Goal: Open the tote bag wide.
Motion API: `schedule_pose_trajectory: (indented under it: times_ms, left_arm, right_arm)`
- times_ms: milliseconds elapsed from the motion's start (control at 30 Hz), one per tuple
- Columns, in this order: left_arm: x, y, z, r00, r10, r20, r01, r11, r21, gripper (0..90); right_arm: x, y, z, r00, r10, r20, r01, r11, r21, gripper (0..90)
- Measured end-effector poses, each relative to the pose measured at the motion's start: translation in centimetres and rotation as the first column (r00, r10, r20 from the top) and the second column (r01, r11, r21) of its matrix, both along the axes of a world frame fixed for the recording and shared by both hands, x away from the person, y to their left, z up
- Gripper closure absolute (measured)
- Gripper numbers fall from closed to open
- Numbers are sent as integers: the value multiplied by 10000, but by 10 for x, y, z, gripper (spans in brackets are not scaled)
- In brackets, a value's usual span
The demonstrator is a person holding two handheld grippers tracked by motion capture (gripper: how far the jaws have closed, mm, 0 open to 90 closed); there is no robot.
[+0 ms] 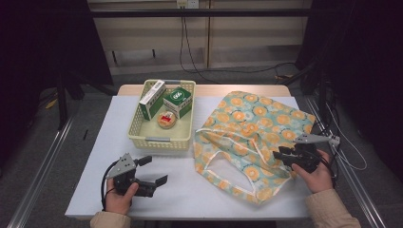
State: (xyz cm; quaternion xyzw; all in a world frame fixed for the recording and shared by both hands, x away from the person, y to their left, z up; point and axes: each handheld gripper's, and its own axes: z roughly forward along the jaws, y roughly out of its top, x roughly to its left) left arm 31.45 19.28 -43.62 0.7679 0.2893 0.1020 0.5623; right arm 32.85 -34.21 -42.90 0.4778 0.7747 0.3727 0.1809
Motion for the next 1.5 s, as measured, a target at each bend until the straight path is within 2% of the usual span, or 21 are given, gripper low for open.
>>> schedule_pose_trajectory:
  times_ms: [67,133,267,433,533,633,700,833,933,1000,1067,1133,1267,1367,1433,1467,1500]
  left_arm:
    - [0,0,0,10000,-16,4,16,10000,11,46]
    - [0,0,-1,10000,-20,-53,20,10000,-20,46]
    - [1,0,-1,10000,-21,-60,21,10000,-9,46]
    - [1,0,-1,10000,-21,-63,21,10000,-14,46]
    - [1,0,-2,10000,-5,-96,5,10000,-27,46]
    - [1,1,-2,9999,-29,-112,29,10000,-19,46]
    - [0,1,-2,9999,-40,-134,40,10000,-20,46]
    - [1,-1,-3,9998,-90,-171,89,10000,-14,46]
    - [1,-1,-3,9998,-122,-171,122,9999,-1,46]
    - [1,-1,-3,9998,-106,-189,107,9999,8,46]
    - [1,-1,-3,9998,-113,-165,114,9999,34,46]
    - [1,-1,-3,9998,-64,-185,63,10000,-55,46]
    - [1,0,-3,9998,-54,-181,54,10000,-42,46]
    - [1,0,-3,9999,-65,-153,64,10000,-28,46]
    - [1,0,-3,9998,-66,-161,65,10000,-22,46]
    - [1,-1,-3,9998,-63,-167,62,10000,-39,46]
    - [1,-1,-3,9999,-67,-148,67,10000,-9,46]
  right_arm:
    - [-1,3,1,10000,32,80,-30,9999,-163,608]
    - [-2,6,4,9997,165,155,-164,9998,-104,570]
    - [-7,19,15,9962,695,531,-691,9976,-85,504]
    - [-10,44,24,9845,1584,750,-1590,9873,17,499]
    - [-13,57,26,9766,2006,777,-1998,9797,-176,499]
    - [-14,65,21,9748,2163,546,-2132,9753,-575,499]
    - [-12,67,13,9742,2236,308,-2212,9730,-652,498]
    - [-6,65,-5,9800,1953,-373,-1982,9747,-1037,500]
    - [-3,63,-10,9845,1654,-582,-1721,9751,-1402,633]
    - [-2,61,-10,9861,1535,-639,-1608,9781,-1321,764]
    - [-2,59,-7,9887,1422,-483,-1469,9826,-1140,859]
    - [-2,55,-2,9891,1419,-385,-1445,9863,-790,900]
    - [-4,44,9,9937,1117,-83,-1119,9933,-279,900]
    - [-5,35,13,9959,909,35,-909,9958,-80,900]
    - [-7,32,14,9946,1036,34,-1036,9945,146,900]
    - [-8,32,14,9930,1179,99,-1181,9927,245,872]
    - [-9,34,14,9915,1295,126,-1298,9911,293,801]
